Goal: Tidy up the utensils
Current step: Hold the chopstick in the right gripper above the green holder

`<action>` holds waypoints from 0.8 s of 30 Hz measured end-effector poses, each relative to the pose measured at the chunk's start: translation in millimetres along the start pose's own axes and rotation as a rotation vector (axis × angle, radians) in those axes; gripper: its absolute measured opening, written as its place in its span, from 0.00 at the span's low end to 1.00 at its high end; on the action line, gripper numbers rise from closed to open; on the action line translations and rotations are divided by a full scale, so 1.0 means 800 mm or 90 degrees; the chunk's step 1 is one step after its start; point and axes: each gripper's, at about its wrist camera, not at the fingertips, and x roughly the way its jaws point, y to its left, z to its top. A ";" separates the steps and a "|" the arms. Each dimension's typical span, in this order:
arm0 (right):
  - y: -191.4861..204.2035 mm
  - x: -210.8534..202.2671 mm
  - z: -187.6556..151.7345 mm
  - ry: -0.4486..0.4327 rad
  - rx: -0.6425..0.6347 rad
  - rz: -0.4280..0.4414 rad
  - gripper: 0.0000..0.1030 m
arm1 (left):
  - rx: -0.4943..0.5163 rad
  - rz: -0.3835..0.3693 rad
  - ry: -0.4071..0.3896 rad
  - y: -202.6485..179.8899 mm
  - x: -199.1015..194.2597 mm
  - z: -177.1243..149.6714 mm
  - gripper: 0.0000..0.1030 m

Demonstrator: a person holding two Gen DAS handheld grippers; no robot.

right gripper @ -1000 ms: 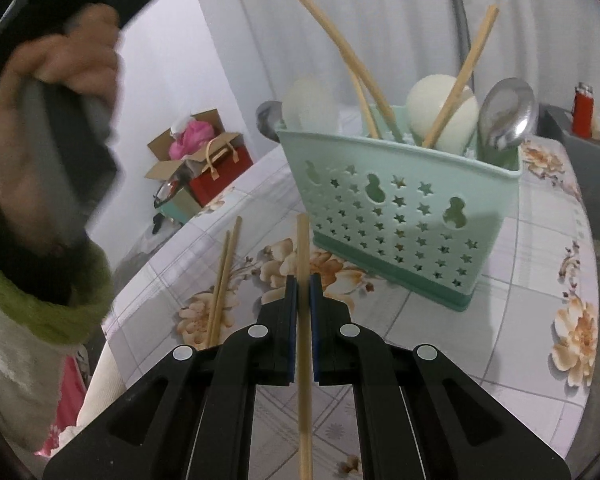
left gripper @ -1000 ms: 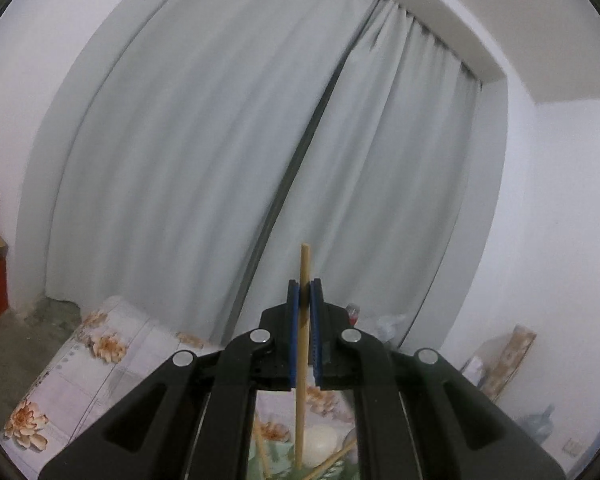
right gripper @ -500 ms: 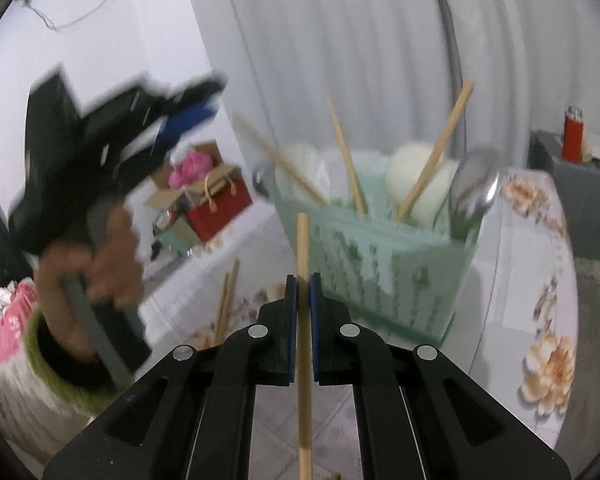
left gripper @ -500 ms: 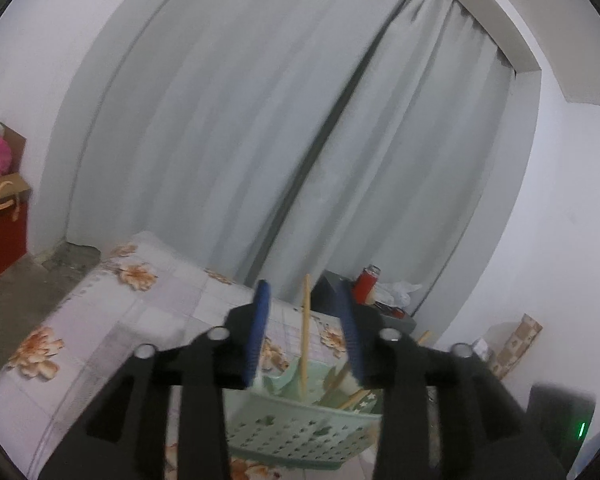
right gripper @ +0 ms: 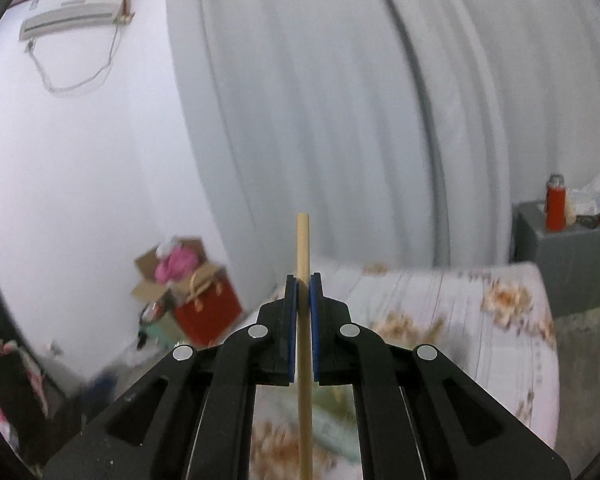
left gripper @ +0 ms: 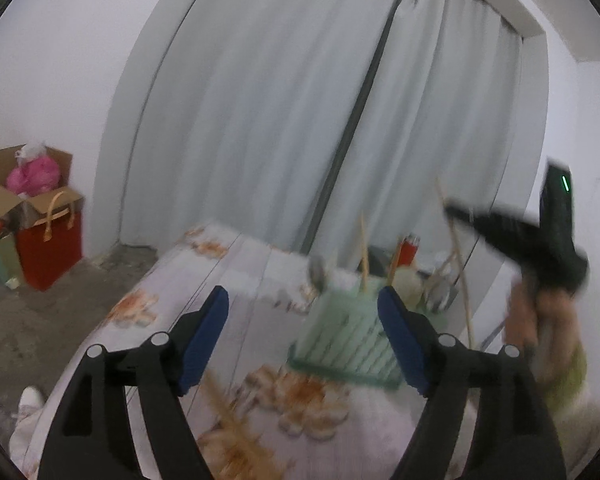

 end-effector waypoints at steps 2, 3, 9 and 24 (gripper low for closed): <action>-0.007 0.005 0.020 -0.035 0.007 -0.011 0.04 | 0.003 0.012 0.015 0.005 -0.010 -0.015 0.74; -0.008 0.010 0.028 -0.053 0.008 -0.019 0.04 | 0.005 0.021 0.026 0.008 -0.014 -0.025 0.74; -0.008 0.039 0.047 -0.130 -0.008 -0.084 0.04 | -0.007 0.061 0.075 0.032 -0.034 -0.066 0.74; -0.004 0.032 -0.005 -0.076 -0.084 -0.153 0.06 | -0.023 0.086 0.072 0.049 -0.050 -0.075 0.74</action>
